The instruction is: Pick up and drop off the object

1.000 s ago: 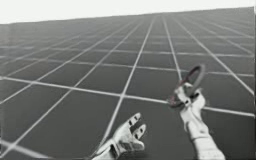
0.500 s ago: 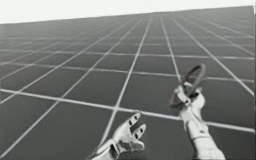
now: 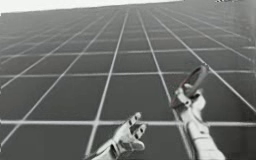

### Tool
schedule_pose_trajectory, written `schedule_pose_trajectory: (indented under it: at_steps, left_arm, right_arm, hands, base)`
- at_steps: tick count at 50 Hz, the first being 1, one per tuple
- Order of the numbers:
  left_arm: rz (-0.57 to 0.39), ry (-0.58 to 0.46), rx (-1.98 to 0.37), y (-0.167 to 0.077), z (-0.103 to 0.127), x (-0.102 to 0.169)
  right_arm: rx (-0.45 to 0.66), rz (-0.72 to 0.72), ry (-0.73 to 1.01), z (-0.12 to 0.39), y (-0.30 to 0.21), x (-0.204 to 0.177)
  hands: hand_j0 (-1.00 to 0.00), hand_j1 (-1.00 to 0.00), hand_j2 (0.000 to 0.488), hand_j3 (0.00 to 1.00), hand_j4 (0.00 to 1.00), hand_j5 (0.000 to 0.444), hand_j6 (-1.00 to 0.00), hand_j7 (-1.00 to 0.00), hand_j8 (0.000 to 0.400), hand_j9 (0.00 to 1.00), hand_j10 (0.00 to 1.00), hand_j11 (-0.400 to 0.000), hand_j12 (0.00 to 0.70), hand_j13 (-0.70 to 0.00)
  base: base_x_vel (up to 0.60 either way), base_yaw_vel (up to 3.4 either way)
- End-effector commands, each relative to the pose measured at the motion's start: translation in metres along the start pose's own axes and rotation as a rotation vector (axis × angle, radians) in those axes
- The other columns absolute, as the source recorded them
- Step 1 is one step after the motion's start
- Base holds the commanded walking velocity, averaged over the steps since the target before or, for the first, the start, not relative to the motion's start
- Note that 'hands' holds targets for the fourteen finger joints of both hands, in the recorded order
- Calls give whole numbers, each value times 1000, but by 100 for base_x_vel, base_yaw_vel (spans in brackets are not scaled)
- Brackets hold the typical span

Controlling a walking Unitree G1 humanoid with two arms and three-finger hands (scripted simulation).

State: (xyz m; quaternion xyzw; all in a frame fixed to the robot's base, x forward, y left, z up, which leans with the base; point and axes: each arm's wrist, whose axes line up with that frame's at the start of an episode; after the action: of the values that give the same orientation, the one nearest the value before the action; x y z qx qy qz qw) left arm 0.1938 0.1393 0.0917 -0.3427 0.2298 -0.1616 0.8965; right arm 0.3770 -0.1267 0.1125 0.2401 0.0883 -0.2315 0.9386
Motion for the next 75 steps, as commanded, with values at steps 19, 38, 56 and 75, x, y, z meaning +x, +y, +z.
schedule_pose_trajectory:
  at_steps: [19,38,56,75]
  left_arm:
    - [-4,-16,-14,3,0,-3]
    - [-4,-16,-14,3,0,-3]
    - [-4,-16,-14,3,0,-3]
    - [-4,-16,-14,3,0,-3]
  right_arm:
    - [-1,44,-38,8,14,-4]
    - [-1,44,-38,8,14,-4]
    - [-1,44,-38,8,14,-4]
    - [-1,44,-38,8,14,-4]
  hands:
    - [0,0,0,1000,1000,0,0,0,0,1000,1000,-400,0,-700]
    - [0,0,0,1000,1000,0,0,0,0,1000,1000,-400,0,-700]
    - [0,0,0,1000,1000,0,0,0,0,1000,1000,-400,0,-700]
    - [0,0,0,1000,1000,0,0,0,0,1000,1000,-400,0,-700]
  base:
    - [40,-35]
    - [44,-31]
    - [49,-23]
    - [53,-13]
